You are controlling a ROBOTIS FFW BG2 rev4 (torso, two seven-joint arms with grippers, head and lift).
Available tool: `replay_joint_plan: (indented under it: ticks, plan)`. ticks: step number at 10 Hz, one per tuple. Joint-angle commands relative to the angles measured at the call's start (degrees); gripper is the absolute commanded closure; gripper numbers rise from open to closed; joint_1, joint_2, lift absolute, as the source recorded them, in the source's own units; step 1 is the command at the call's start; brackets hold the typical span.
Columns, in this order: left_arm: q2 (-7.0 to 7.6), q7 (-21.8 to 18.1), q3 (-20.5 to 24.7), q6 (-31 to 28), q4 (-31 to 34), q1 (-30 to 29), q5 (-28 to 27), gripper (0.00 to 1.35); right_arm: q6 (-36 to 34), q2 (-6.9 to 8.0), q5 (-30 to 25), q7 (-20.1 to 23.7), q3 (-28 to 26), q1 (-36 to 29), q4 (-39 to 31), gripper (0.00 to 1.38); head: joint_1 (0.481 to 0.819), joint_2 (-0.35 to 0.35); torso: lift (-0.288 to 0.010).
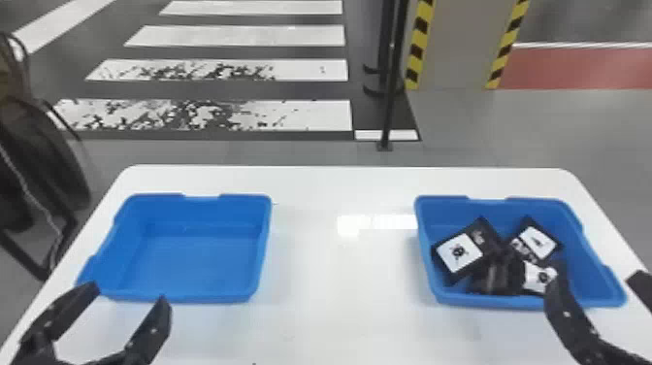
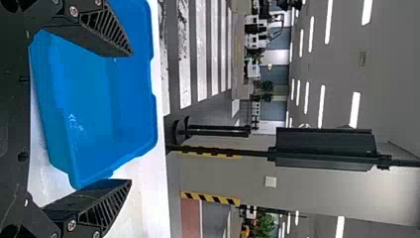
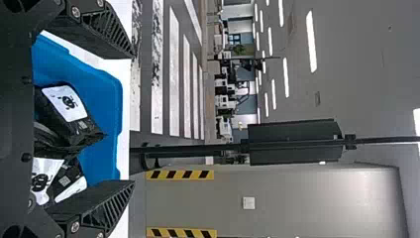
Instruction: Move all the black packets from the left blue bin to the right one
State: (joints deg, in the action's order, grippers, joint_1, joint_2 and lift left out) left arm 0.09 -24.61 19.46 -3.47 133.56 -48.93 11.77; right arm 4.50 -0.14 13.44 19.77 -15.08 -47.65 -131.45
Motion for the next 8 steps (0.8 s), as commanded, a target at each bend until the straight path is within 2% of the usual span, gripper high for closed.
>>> replay_joint_plan:
  ticks: [1,8]
  plan:
    - [-0.24,0.0,-0.04,-0.18,-0.04,0.0,0.0,0.13,0.0,-0.04,0.16,0.0,0.0,0.12,0.17,0.13,0.695,0.022,-0.14]
    - [-0.24,0.0,-0.38,-0.04,-0.18,0.14,0.11,0.13,0.0,-0.3,0.85,0.0,0.34,0.26,0.6,0.13,0.695,0.021,-0.14]
